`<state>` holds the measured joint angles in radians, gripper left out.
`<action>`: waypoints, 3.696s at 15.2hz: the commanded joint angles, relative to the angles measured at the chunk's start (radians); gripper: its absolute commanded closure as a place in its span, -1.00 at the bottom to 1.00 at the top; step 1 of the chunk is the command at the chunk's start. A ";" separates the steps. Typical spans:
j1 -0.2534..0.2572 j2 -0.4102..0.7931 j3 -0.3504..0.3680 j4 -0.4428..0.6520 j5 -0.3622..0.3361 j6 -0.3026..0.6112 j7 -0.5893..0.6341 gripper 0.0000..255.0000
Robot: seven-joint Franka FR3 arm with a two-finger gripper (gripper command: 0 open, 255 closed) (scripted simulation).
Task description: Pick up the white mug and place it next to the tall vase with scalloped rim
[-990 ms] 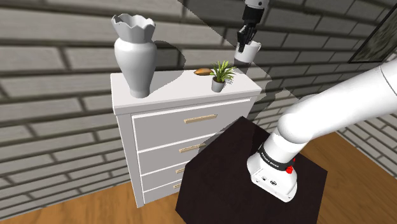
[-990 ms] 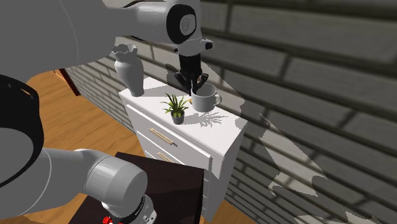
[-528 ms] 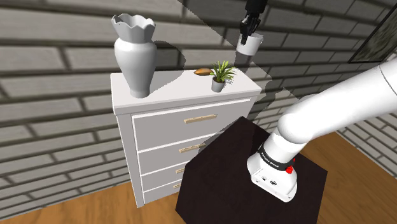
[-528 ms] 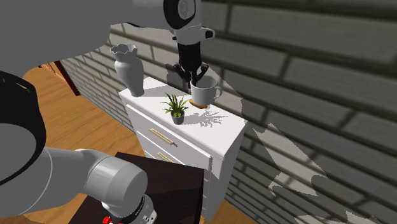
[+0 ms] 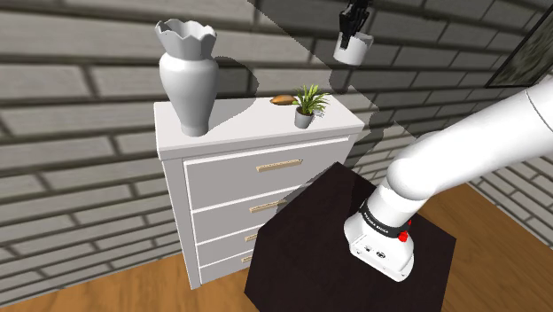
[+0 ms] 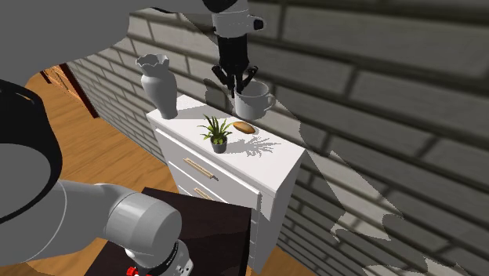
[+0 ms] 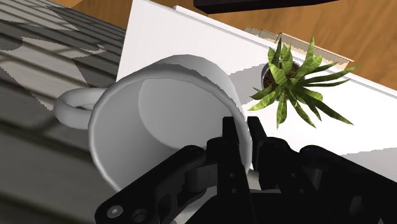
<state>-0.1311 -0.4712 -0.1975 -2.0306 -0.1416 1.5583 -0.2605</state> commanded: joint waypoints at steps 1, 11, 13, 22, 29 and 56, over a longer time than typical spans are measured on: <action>0.001 0.010 0.002 0.039 0.002 -0.030 -0.002 1.00; 0.006 0.060 0.005 0.222 0.011 -0.162 -0.016 1.00; 0.006 0.073 0.005 0.262 0.012 -0.189 -0.019 1.00; 0.009 0.144 0.003 0.460 0.020 -0.316 -0.037 1.00; 0.049 0.184 0.087 0.517 0.054 -0.344 0.090 1.00; 0.144 0.210 0.251 0.307 0.110 -0.124 0.369 1.00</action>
<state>0.0128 -0.2558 0.0538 -1.7030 -0.0323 1.4193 0.1080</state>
